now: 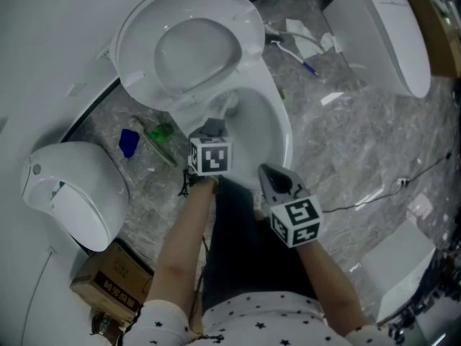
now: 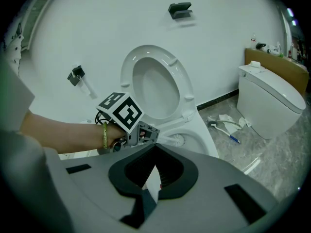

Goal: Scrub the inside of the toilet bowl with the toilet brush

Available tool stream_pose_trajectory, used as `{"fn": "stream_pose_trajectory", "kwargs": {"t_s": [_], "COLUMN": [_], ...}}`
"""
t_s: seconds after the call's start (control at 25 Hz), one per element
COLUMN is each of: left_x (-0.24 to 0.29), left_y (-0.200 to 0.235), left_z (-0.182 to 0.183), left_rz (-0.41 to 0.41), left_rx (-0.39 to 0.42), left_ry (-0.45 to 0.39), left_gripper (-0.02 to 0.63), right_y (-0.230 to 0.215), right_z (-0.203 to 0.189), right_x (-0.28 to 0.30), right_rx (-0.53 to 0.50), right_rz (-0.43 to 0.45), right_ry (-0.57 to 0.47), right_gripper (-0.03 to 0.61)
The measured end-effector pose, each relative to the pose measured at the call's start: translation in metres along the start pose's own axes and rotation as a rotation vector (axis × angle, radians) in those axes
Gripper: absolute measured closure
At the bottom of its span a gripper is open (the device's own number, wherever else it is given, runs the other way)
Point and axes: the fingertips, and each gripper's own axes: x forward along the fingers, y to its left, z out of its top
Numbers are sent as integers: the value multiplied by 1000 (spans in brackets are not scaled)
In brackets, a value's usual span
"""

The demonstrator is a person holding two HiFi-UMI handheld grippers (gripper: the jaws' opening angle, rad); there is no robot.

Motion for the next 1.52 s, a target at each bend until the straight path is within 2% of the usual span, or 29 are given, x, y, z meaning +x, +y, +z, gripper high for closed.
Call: {"fn": "stream_pose_trajectory", "kwargs": {"t_s": [0.72, 1.52], "left_x": [-12, -29], "left_y": [22, 34], "left_z": [-14, -53], "left_rz": [47, 119], "left_rx": [-12, -49], "left_ry": [9, 55], "left_gripper": [459, 459], "right_y": [3, 4], "right_z": [9, 14], "right_x": [-3, -15], "right_rx": [-26, -44], "right_rz": [1, -4], "right_ry": [-21, -37], "right_gripper": [578, 578]}}
